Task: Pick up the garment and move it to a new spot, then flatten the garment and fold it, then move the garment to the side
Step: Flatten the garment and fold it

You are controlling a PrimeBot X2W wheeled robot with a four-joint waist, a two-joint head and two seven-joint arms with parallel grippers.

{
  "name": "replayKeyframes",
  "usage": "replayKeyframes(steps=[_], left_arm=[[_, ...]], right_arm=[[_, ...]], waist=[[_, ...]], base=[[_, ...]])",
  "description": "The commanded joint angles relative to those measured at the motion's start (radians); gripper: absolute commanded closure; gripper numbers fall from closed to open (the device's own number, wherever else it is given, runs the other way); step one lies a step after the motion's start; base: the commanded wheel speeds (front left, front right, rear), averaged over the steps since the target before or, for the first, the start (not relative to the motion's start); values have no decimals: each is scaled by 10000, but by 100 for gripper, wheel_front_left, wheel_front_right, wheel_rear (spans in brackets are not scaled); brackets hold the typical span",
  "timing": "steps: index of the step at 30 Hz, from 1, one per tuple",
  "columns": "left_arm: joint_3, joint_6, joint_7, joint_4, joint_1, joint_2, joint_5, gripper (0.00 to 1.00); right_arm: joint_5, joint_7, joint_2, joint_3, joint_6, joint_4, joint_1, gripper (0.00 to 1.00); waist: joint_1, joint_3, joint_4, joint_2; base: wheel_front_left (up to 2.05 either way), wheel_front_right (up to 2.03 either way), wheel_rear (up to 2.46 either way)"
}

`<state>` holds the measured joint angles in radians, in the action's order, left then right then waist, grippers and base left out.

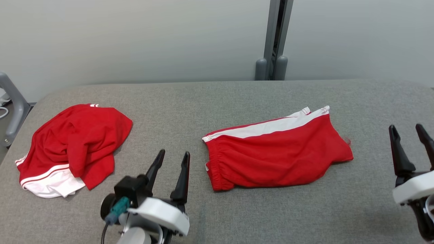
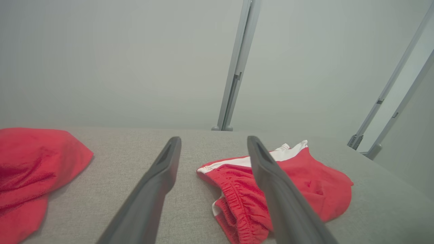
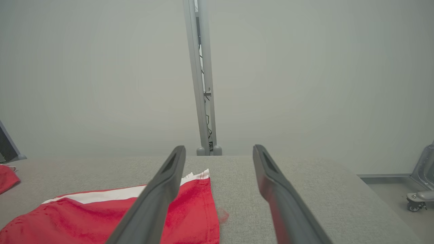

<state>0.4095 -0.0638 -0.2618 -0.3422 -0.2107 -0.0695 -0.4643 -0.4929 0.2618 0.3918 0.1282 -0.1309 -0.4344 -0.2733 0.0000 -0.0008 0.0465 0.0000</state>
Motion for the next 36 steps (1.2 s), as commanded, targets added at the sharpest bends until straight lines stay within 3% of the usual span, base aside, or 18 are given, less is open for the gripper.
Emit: replayKeyframes(steps=[1,7,20,28,36], left_arm=[[-111,109,-28,94,222,8,240,0],[-886,423,-29,469,1292,158,794,0],[-635,240,-29,839,1481,164,573,0],[-413,198,-30,754,1592,166,672,0],[-55,86,-30,680,1515,166,660,0]], right_arm=[[50,41,-97,-94,3,39,199,0],[195,41,-576,-499,3,-10,878,0],[11,41,-844,-569,3,-278,1140,0],[-2065,-96,-649,749,1,-1602,767,0],[-4993,-1577,-418,1315,1,-2697,198,0]], waist=[[0,-65,-33,0],[0,-228,-32,0],[0,-320,180,0],[0,-260,550,0],[0,-49,1192,0]], base=[[0,0,0],[0,0,0],[0,0,0],[0,0,0],[0,0,0]])
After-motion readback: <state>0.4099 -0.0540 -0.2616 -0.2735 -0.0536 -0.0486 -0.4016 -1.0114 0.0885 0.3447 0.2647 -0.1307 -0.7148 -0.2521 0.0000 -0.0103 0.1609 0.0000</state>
